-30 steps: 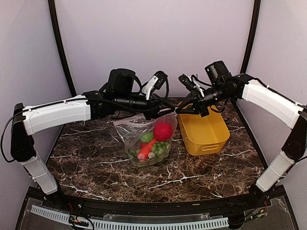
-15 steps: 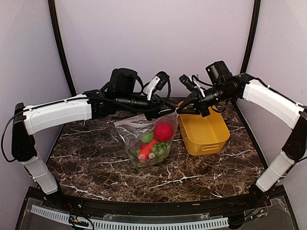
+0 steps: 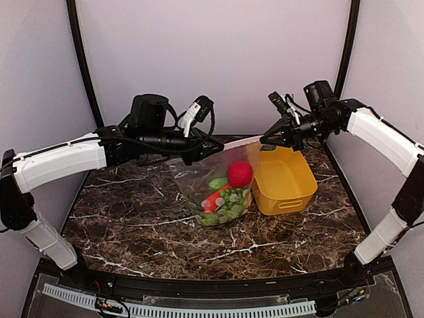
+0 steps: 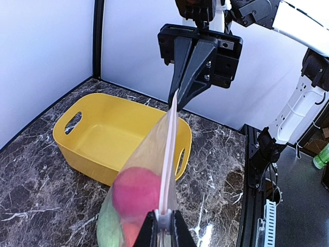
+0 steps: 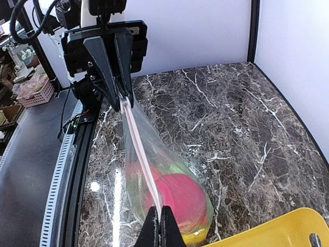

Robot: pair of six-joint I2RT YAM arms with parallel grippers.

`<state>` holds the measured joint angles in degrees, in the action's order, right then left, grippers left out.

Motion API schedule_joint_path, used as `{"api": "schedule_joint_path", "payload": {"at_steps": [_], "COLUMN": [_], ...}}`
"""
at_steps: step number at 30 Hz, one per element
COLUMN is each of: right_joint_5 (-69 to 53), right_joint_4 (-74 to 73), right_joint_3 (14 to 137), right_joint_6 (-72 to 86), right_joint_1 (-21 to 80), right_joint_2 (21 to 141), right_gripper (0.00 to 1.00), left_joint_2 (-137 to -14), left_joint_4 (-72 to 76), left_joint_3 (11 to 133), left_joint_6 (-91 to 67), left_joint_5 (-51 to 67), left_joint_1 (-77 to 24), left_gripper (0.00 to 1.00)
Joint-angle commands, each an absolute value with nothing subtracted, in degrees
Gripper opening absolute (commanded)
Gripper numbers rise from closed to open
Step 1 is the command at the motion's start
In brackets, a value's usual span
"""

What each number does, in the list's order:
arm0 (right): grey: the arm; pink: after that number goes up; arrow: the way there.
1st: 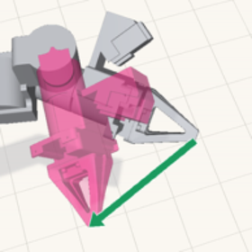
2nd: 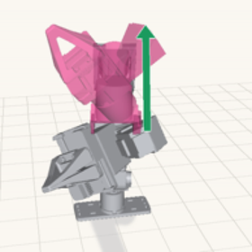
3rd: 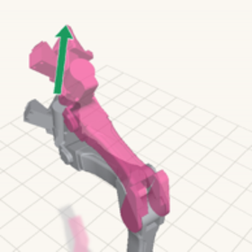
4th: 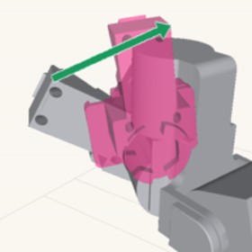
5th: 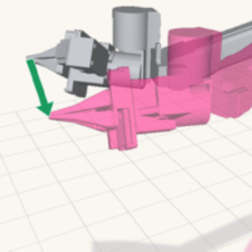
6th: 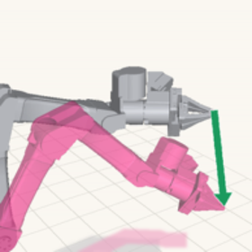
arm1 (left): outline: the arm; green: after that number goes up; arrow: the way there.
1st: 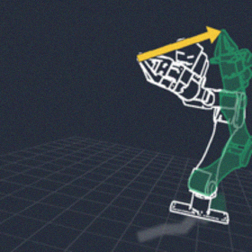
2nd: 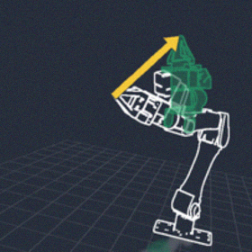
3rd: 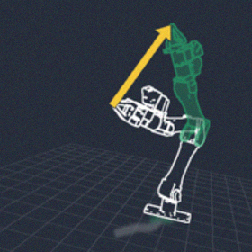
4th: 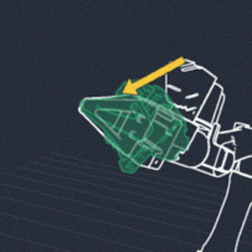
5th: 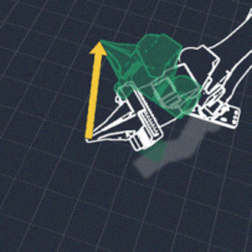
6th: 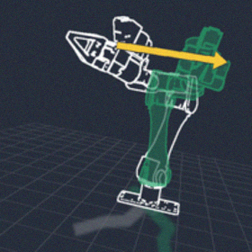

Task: Place the food in the zip-top bag and seal the zipper
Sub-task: Unzip the zipper of the food storage bag.

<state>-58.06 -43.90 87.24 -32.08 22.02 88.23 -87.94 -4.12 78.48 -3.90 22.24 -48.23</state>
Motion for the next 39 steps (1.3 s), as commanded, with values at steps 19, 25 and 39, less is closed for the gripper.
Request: {"api": "schedule_joint_path", "payload": {"at_steps": [19,25,39], "right_joint_5": [-56.0,-55.9,-55.9], "right_joint_4": [-44.0,-43.9,-43.8], "right_joint_3": [86.3,86.5,86.6], "right_joint_6": [-33.1,-32.8,-32.2], "right_joint_1": [14.9,14.8,14.8], "right_joint_2": [86.3,86.3,86.3], "right_gripper": [0.00,0.00,0.00], "left_joint_2": [-70.5,-68.1,-67.1], "left_joint_4": [-14.7,-14.9,-13.3], "left_joint_3": [63.3,61.0,59.0], "left_joint_6": [-1.8,-1.9,-2.3], "left_joint_5": [15.0,13.5,13.8], "left_joint_1": [-42.9,-42.6,-42.1], "left_gripper": [0.01,0.01,0.01]}}
